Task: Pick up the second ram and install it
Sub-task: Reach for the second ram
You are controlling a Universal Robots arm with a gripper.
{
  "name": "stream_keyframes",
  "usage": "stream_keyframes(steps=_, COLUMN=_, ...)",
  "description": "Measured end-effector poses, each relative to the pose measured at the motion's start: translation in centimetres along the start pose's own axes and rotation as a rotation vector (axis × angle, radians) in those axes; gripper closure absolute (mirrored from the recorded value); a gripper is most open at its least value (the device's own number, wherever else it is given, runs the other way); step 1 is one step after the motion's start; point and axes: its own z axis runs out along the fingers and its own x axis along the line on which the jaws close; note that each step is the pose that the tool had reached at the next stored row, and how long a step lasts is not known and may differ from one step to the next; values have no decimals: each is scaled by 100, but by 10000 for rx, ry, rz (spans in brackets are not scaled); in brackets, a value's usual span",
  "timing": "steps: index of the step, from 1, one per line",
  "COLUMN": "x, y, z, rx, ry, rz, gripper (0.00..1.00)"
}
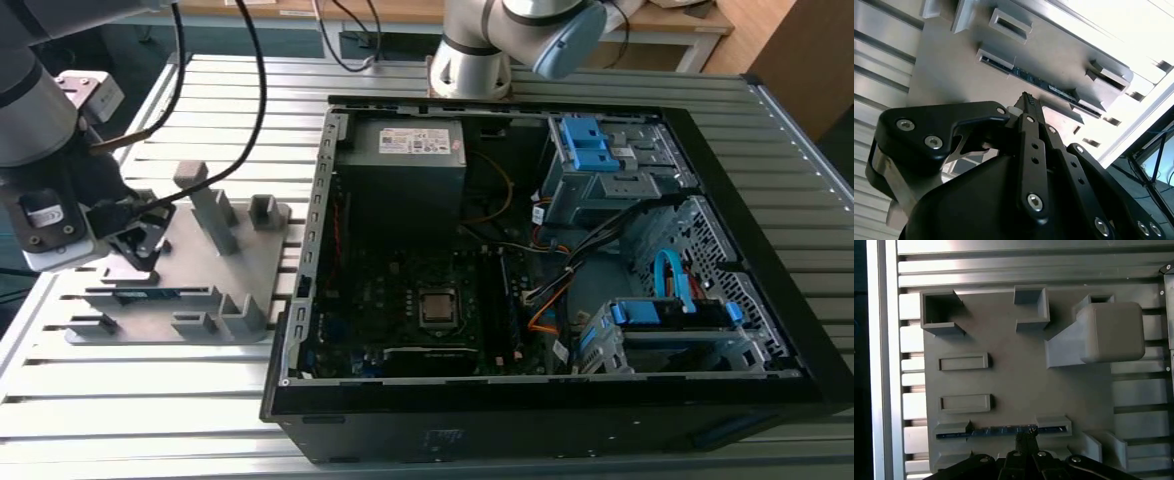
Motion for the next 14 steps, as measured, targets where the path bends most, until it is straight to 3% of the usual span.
stream_keyframes(steps=10, x=29, y=-73, z=178, rx=-2, ry=-2, rz=1, gripper=90)
stream_keyframes(steps=14, x=29, y=-75, z=183, rx=-1, ry=1, rz=0, gripper=90)
